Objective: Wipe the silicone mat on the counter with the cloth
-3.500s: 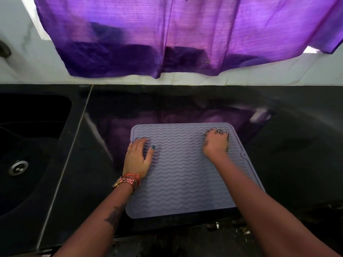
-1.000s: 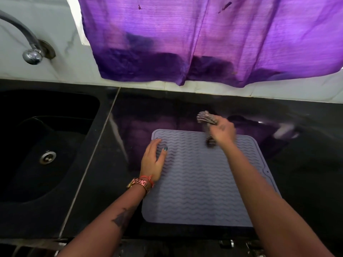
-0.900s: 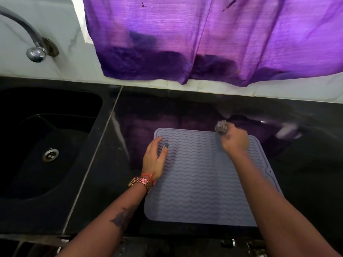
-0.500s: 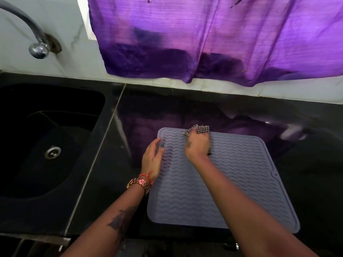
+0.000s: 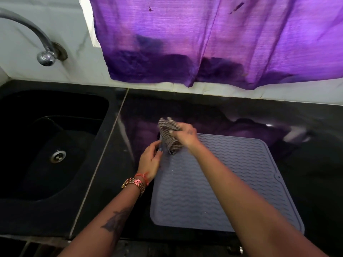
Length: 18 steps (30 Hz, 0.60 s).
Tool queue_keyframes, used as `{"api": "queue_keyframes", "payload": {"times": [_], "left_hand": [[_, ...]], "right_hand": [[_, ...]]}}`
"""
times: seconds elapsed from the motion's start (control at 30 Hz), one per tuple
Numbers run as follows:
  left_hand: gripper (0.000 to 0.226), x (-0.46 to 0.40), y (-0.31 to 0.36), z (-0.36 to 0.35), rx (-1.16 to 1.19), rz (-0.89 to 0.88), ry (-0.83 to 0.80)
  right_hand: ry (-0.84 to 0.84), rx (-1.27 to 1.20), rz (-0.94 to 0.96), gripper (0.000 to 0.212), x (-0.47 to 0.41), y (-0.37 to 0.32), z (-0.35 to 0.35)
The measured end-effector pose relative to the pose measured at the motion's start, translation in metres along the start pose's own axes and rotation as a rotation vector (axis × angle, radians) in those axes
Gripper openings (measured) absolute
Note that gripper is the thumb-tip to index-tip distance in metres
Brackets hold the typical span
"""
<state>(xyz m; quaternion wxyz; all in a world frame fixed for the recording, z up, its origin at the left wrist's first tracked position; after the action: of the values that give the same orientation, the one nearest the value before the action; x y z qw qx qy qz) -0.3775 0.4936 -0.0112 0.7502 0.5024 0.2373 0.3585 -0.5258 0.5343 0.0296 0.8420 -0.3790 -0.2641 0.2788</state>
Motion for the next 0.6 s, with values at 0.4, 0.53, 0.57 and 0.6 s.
{"api": "queue_keyframes", "payload": {"times": [0.4,0.53,0.57,0.6], "left_hand": [[0.044,0.01,-0.012,0.015,-0.254,-0.062,0.06],[0.049,0.005,-0.015,0.011,-0.343,-0.039,0.021],[0.049,0.004,-0.016,0.012,-0.351,-0.036,0.019],[0.049,0.003,-0.016,0.013,-0.355,-0.036,0.019]], "right_hand": [[0.19,0.655,0.039,0.04,0.008,0.031,0.027],[0.124,0.691,0.147,0.038,0.012,0.002,-0.006],[0.108,0.688,0.166,0.038,0.014,-0.003,-0.015],[0.095,0.681,0.18,0.039,0.016,-0.007,-0.023]]}}
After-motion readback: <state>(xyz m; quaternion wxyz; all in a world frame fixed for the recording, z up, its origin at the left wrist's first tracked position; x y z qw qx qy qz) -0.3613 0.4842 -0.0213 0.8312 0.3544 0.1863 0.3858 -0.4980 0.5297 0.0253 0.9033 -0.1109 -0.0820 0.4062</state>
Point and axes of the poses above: each hand's wrist, its own x-axis away from the middle knuckle, its own z-axis out of the back of the hand, y = z × x, the point moved 8 cm from there along -x, towards the middle knuckle, and after that the axes turned 2 degrees about -z, right-handed, at the moved point
